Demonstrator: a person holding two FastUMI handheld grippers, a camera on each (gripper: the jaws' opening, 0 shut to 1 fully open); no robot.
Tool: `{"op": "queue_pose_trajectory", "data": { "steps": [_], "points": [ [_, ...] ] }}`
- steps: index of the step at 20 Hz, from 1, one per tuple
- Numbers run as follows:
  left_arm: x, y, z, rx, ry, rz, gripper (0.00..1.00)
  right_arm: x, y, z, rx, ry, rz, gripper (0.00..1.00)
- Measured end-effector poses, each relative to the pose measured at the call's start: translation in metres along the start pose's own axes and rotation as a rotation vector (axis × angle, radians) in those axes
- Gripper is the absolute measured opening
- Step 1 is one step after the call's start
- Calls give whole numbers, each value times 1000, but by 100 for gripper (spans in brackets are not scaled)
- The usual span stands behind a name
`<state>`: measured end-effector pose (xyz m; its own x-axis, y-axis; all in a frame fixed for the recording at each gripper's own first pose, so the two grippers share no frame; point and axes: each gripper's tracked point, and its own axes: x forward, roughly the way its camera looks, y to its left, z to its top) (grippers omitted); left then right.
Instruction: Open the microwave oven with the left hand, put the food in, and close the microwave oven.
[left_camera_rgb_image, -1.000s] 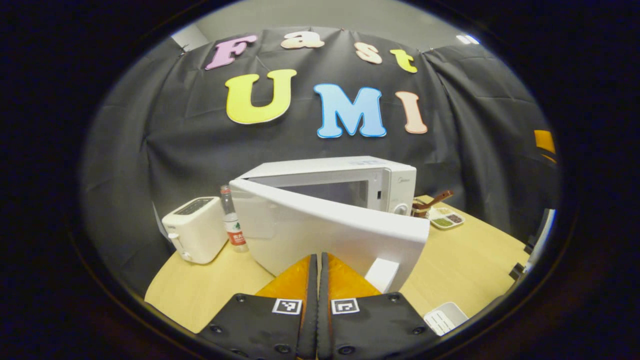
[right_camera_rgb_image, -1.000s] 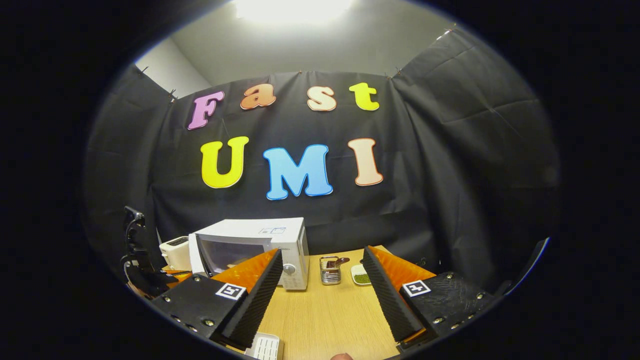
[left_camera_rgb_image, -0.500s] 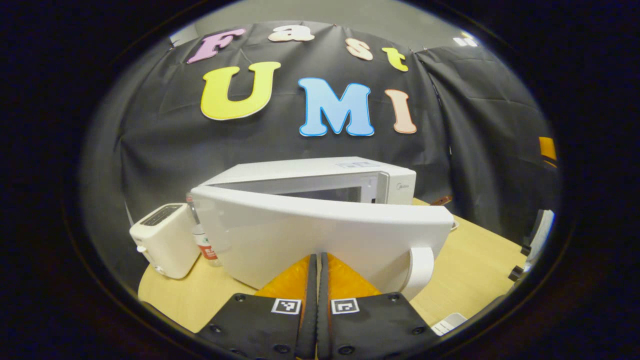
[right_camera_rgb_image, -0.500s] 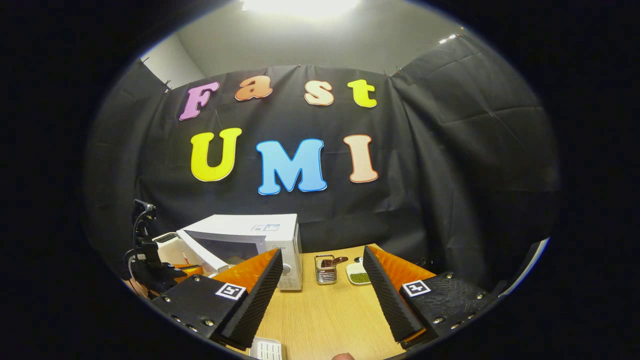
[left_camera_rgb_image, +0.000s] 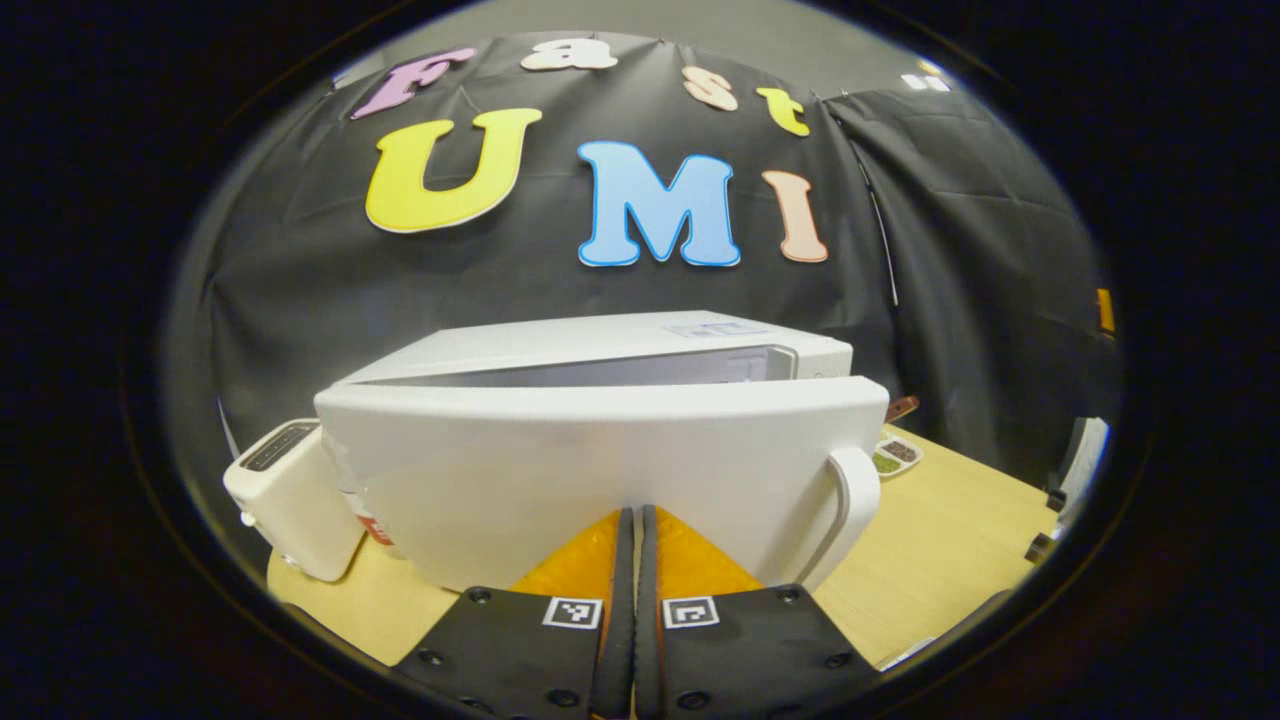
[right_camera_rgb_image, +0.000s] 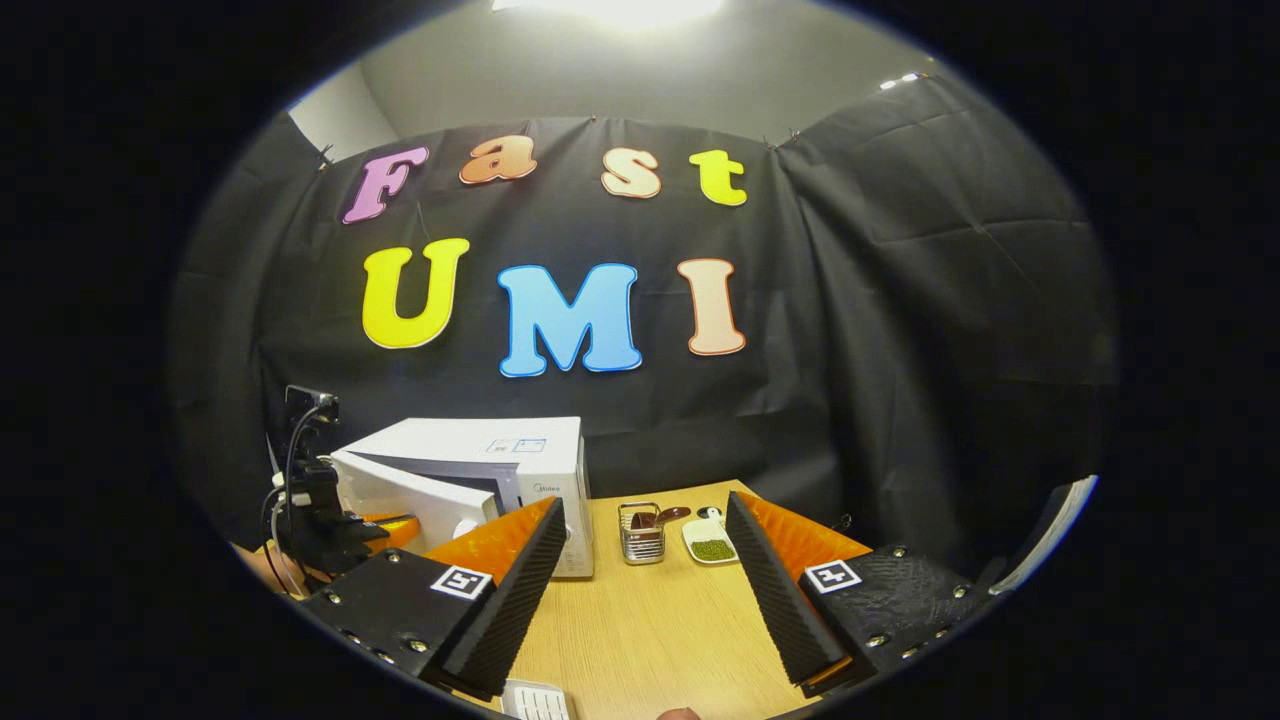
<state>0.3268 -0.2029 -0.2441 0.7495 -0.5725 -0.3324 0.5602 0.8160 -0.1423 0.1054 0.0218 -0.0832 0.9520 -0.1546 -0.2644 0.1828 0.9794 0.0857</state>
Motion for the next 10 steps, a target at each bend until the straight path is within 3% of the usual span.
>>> {"op": "queue_pose_trajectory", "data": {
  "steps": [7,10],
  "points": [
    [32,10,6,-18,-6,7,7,0,-5,-10,-7,26,-47,98],
    [40,25,15,-16,-32,54,8,2,-7,-12,-6,30,-59,98]
  ]
}}
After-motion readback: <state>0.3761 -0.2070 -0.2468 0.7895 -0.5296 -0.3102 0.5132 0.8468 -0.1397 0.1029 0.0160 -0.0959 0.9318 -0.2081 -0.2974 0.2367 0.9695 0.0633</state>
